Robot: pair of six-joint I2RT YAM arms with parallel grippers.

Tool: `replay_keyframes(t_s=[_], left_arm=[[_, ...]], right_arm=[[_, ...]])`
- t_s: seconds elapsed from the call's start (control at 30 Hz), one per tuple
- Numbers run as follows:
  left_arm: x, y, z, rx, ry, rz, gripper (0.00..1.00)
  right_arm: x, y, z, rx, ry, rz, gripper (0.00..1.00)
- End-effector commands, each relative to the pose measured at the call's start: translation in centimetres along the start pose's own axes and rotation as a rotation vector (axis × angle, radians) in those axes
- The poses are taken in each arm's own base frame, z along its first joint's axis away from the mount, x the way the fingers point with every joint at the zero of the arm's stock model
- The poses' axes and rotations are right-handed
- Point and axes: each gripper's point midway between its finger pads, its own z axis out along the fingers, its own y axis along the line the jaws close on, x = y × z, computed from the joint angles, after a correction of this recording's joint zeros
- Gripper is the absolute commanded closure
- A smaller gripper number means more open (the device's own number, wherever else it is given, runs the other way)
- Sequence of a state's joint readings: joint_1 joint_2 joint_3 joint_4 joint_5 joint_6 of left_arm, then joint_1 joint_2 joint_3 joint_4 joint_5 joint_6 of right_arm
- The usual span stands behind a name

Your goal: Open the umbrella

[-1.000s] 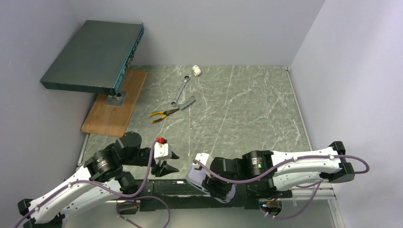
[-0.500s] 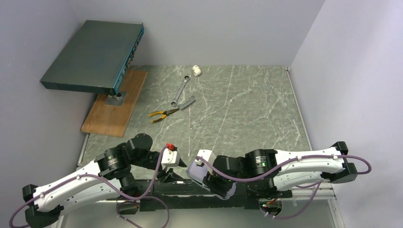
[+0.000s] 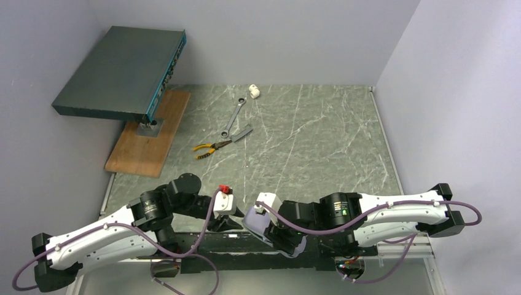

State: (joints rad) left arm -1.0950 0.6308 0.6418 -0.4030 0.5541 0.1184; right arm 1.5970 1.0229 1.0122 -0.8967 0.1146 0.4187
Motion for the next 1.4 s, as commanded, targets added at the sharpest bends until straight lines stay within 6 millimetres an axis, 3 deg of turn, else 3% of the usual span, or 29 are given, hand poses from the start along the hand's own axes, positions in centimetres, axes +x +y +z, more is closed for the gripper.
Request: replay_keyframes(t_s=[0.0, 0.33, 0.5, 1.03, 1.17, 1.2, 1.27, 1.3, 1.37], left_arm=[[-1.2, -0.1, 0.5, 0.017, -0.030, 0.021, 0.62], [-1.5, -0.7, 0.3, 0.043, -0.060, 0.032, 1.00], [-1.6, -0.3, -0.3, -0.004, -0.074, 0.034, 1.00], [-0.7, 5.6, -0.2, -0.326, 0.004, -0.090, 1.00], [-0.6, 7.0, -1.2, -0.422, 0.039, -0.107, 1.00], [-0.7, 6.6, -1.4, -0.409, 0.048, -0.111, 0.88], [-1.4, 5.2, -1.9, -0.341, 0.047, -0.088, 0.48], [-1.7, 4.3, -2.0, -0.294, 0.043, -0.068, 0.39], [-2.1, 3.0, -2.5, -0.235, 0.037, -0.038, 0.31]], right_arm=[[-2.7, 0.6, -1.1, -0.017, -0.101, 0.009, 1.00], [-2.5, 0.7, -0.7, -0.017, -0.096, 0.011, 1.00], [-2.2, 0.6, -0.4, -0.012, -0.089, 0.013, 1.00], [-2.2, 2.0, -0.3, -0.056, -0.079, -0.010, 1.00], [-2.0, 1.0, -0.5, -0.004, -0.074, 0.000, 1.00], [-1.8, 0.9, -0.6, 0.004, -0.071, 0.001, 1.00], [-1.6, 0.5, -0.9, 0.018, -0.071, 0.009, 1.00], [-1.4, 0.3, -1.0, 0.022, -0.068, 0.011, 1.00], [-1.3, 0.2, -1.5, 0.016, -0.077, 0.014, 1.00]])
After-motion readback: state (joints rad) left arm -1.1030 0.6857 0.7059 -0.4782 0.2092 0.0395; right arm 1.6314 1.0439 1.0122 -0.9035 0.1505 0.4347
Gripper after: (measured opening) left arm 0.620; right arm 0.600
